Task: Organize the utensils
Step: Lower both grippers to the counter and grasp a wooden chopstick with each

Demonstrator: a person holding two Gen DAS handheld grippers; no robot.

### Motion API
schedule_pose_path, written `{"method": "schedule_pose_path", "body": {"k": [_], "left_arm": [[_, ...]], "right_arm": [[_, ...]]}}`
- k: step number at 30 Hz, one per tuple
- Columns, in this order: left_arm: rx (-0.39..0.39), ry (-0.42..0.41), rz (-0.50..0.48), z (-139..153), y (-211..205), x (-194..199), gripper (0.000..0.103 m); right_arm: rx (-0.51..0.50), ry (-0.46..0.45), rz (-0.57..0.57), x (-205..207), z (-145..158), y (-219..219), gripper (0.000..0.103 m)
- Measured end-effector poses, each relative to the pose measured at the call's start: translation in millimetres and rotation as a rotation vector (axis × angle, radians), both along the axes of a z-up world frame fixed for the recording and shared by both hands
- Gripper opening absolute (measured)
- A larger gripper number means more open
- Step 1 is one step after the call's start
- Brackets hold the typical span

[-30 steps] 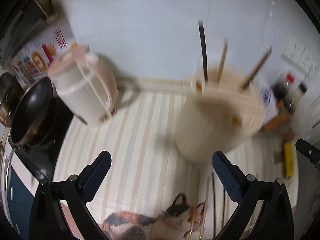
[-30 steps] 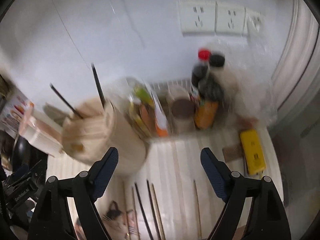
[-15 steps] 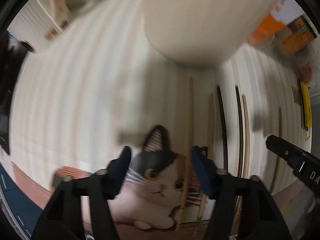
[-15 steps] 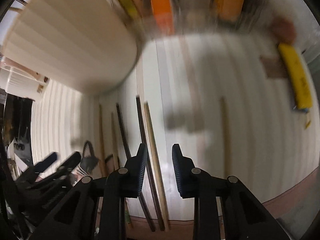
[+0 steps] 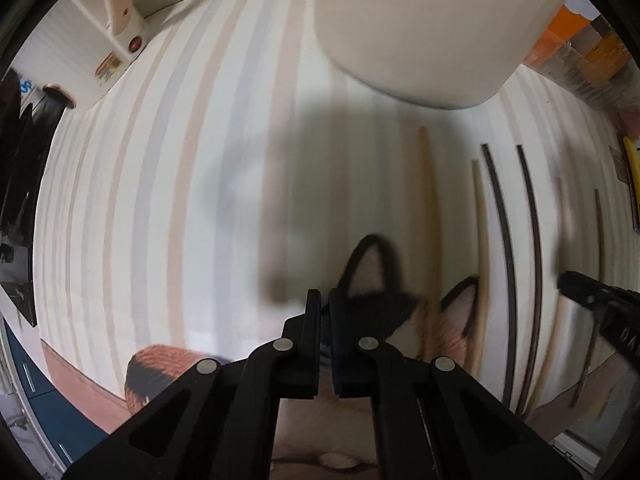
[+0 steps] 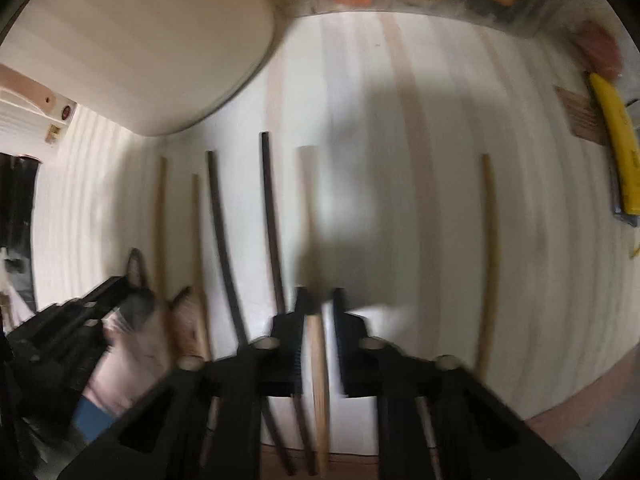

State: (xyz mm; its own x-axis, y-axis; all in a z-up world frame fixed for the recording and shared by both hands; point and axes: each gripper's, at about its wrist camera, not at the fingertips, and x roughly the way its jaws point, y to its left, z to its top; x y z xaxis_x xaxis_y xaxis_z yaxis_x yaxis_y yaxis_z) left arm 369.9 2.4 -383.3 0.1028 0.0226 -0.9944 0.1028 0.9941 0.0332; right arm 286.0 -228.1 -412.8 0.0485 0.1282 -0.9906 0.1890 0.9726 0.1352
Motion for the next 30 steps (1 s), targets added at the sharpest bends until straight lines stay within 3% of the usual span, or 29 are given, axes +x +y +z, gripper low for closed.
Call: {"method": "schedule_pose_path", "body": {"k": [3,6,8,10,13,15,16,17,20,25,30], "left_arm": [[-0.060,0.018,0.039,1.7,11.4,-1.4,0.002],[-0.193,0.028,0.094,7.7,20.0,-0.5,0.004],[-0.262,0.047,0.100,9.7,14.8,7.6,0.016],[-0.271,0.043,0.082,10.3,2.6,19.0,0.029],[-0.258,0.055,0.019,4.7,-18.4,32.7,0.029],[-0.191,0.033,-0.025,1.3,-35.6,31.1,0.027],[-0.162,0.015,-0.049,1.9,-42.1,30.2,0.023],[-0.142,0.013,-0.062,0.9,-45.4,30.0,0.005],[-0.113,0.020,-0.075,-0.4,-47.2,23.3,0.004],[-0.067,0.060,-0.054,2.3,-7.0,0.4,0.005],[-0.072,0.054,-0.034,6.1,21.2,2.9,0.006]], "right_arm": [[-0.009,0.022,-0.031,-10.9,0.1,-17.1,0.006],[-0.021,0.040,-0.039,-20.3,-0.3,-31.5,0.006],[-0.011,0.046,-0.051,-22.8,-0.6,-37.9,0.006],[0.003,0.049,-0.071,-22.8,-1.2,-41.7,0.006],[-0.007,0.053,-0.078,-22.9,-1.5,-45.6,0.006],[-0.015,0.056,-0.072,-23.0,-1.3,-44.1,0.006],[-0.018,0.059,-0.069,-22.3,-1.2,-44.3,0.006],[-0.019,0.062,-0.067,-21.7,-1.0,-44.3,0.006],[-0.029,0.071,-0.060,-17.0,-2.0,-35.2,0.006],[0.015,0.108,-0.001,-12.3,-10.0,-13.0,0.006],[-0.038,0.117,0.045,-5.9,-12.7,4.6,0.007]]}}
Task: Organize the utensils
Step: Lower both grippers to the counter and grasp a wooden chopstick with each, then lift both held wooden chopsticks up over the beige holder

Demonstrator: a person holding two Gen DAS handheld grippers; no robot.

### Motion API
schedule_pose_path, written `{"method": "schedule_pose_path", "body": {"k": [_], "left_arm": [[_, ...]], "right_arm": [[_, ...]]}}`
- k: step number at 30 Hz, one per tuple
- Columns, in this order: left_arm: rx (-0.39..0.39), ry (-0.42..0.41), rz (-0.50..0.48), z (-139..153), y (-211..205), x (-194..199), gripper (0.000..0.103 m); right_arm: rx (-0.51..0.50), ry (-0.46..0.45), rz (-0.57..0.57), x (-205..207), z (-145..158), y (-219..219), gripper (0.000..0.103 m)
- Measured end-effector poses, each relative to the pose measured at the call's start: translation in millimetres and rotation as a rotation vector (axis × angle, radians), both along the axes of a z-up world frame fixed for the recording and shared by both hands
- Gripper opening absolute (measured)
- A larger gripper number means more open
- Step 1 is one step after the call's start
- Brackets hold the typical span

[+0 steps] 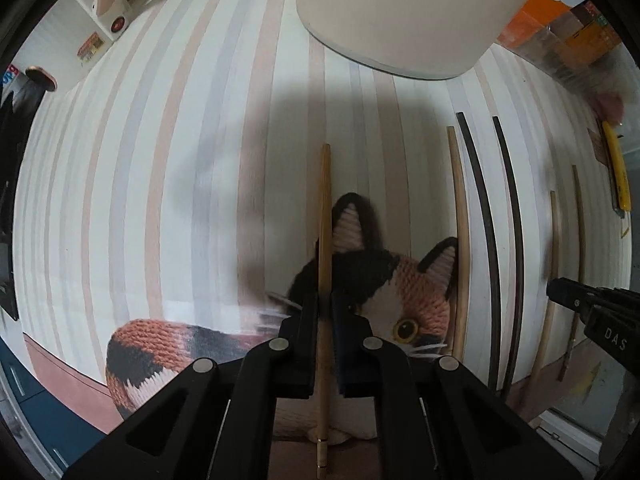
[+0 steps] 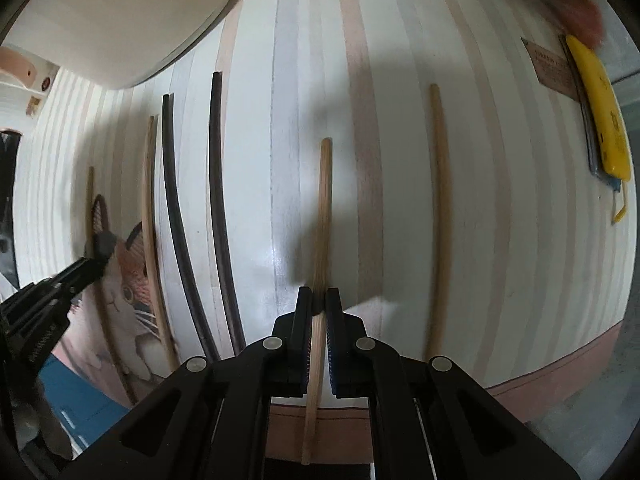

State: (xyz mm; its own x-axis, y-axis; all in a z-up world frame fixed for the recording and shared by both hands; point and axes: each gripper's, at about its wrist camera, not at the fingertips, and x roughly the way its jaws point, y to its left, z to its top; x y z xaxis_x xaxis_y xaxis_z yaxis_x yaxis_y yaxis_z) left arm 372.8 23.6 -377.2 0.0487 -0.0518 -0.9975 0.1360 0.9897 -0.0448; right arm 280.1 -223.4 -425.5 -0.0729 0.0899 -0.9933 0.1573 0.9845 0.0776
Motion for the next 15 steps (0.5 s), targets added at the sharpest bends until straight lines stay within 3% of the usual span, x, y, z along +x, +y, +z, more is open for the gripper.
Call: {"method": "schedule_pose_path", "body": {"k": [6,15], "left_arm": [[0.000,-0.016,0.002,-4.1,-21.4,-13.1,0.007],[-0.007,-0.019,0.003,-4.6,-15.9,-19.2,0.008]], "right_arm": [[-0.010,0.012,0.004,3.8,-3.5,10.3,0.007],[-0.015,0.016,-0.003,2.8,-1.4,0.1,0.007]]}}
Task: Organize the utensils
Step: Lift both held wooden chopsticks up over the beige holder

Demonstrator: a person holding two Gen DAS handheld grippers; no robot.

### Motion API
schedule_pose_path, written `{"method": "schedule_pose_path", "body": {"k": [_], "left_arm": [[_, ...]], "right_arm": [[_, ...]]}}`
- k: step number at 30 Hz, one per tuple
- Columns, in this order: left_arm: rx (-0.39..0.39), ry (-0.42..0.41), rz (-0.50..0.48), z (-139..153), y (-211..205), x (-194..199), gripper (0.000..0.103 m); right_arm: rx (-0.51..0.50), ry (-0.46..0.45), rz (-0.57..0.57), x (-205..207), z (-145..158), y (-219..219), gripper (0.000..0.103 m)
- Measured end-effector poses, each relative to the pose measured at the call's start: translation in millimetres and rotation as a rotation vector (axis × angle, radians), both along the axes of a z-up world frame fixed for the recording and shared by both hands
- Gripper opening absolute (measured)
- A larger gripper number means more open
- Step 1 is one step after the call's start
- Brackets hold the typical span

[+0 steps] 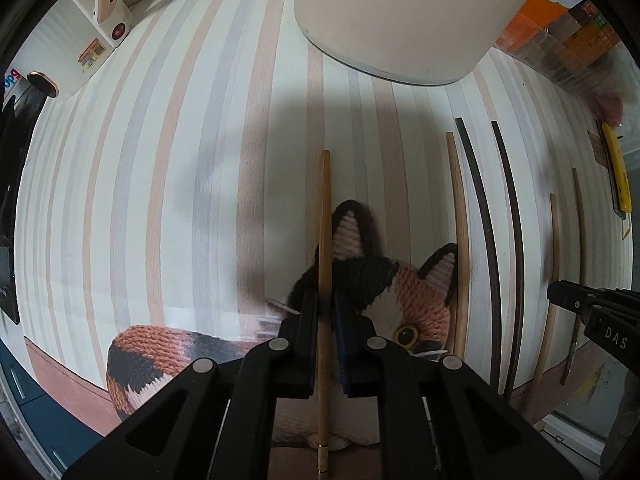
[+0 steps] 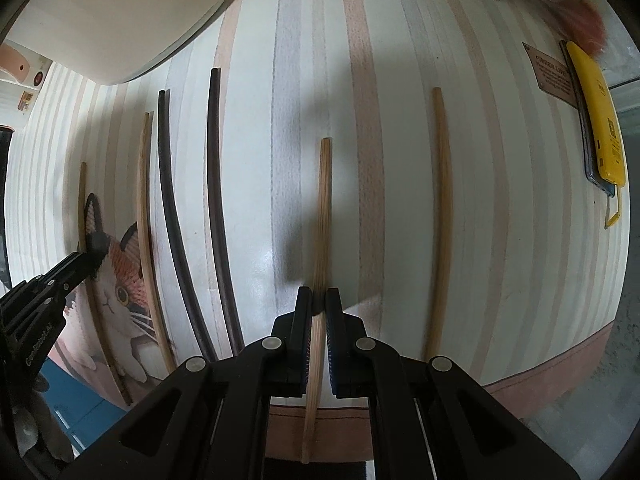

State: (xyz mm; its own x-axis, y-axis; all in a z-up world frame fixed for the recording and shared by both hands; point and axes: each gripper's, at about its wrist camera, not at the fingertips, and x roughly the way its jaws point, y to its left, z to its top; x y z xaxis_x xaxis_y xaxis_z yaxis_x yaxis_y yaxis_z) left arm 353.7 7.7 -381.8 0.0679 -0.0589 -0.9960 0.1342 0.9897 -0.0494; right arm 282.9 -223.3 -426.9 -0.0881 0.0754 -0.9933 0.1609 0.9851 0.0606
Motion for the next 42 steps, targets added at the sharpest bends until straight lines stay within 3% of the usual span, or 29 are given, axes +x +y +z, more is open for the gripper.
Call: {"method": "schedule_pose_path", "body": {"k": [8,12,22,31,42], "left_arm": [[0.014,0.002,0.019,0.6,-0.6,7.5,0.005],[0.027,-0.060,0.020,20.5,5.3,7.7,0.004],[-0.002,-0.287,0.064,112.3,23.6,7.2,0.004],[-0.048,-0.400,0.077,158.2,24.5,7.3,0.004],[-0.106,-0.519,0.079,228.8,25.4,9.5,0.004]], "right_arm": [[-0.024,0.000,0.020,3.2,2.8,-0.4,0.007],[-0.015,-0.042,-0.003,-1.3,13.2,-3.2,0.007],[-0.017,-0.290,-0.024,1.0,96.0,-6.9,0.006],[-0.016,-0.465,0.020,8.3,161.3,-2.0,0.006],[0.060,-0.599,0.025,26.2,231.3,8.7,0.006]]}}
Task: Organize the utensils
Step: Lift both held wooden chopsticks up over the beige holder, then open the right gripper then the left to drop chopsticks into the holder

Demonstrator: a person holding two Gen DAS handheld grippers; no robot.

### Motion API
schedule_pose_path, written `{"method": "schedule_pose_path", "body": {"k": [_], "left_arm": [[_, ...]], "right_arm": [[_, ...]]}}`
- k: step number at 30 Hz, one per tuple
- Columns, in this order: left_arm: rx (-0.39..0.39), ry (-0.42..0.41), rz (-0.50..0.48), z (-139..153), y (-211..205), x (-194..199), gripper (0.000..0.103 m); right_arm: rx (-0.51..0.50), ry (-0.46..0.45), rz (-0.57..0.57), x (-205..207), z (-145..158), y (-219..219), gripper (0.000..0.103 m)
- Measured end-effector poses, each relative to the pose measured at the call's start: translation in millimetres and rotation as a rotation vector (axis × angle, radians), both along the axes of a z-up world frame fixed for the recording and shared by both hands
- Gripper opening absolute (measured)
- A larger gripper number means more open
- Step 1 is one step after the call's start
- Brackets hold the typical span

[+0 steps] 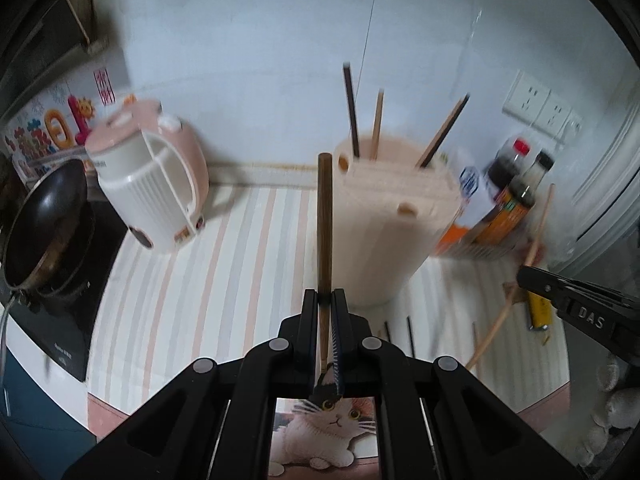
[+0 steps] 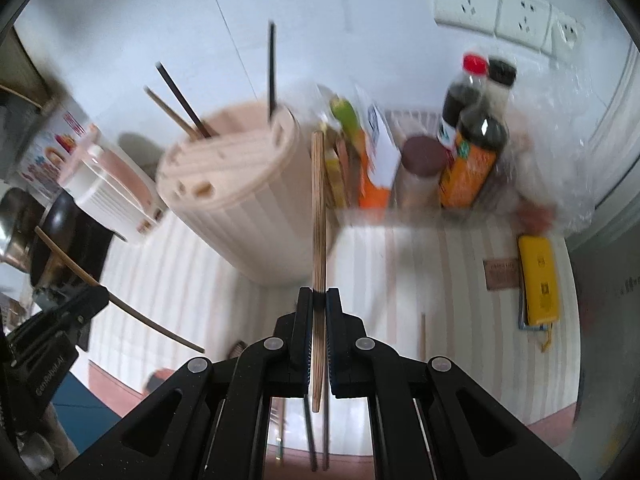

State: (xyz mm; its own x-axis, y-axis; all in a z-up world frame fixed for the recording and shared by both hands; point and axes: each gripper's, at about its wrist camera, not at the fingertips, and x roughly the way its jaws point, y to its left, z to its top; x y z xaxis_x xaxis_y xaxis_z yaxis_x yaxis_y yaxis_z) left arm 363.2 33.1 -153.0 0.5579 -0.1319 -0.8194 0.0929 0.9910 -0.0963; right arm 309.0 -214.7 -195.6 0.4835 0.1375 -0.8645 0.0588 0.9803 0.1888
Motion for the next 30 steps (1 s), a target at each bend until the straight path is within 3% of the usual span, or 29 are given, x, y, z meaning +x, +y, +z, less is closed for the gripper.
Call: {"method": "schedule_pose_path", "body": {"k": [10,16,20,30], "left_arm": [[-0.143,-0.135,-0.012,104.3,2.2,19.3,0.004],[-0.164,-0.228,-0.033,149.9,-17.4,57.7,0.004],[-0.155,-0.221,-0.034,146.9,-29.9,91.7,0.004],[-0.116,-0.107,-0.030,94.6,-38.8,156.7,0.004]], "right_arm": [[0.037,-0.134,0.041,38.0,84.7,0.5,0.006],[0.052,-0.244,0.001,76.9,129.6,-8.5,0.006],[0.081,-0.290,-0.053,104.7,138.5,-14.7,0.006],[0.119,-0.295,-0.086,158.5,104.9,-9.4,0.006]]}}
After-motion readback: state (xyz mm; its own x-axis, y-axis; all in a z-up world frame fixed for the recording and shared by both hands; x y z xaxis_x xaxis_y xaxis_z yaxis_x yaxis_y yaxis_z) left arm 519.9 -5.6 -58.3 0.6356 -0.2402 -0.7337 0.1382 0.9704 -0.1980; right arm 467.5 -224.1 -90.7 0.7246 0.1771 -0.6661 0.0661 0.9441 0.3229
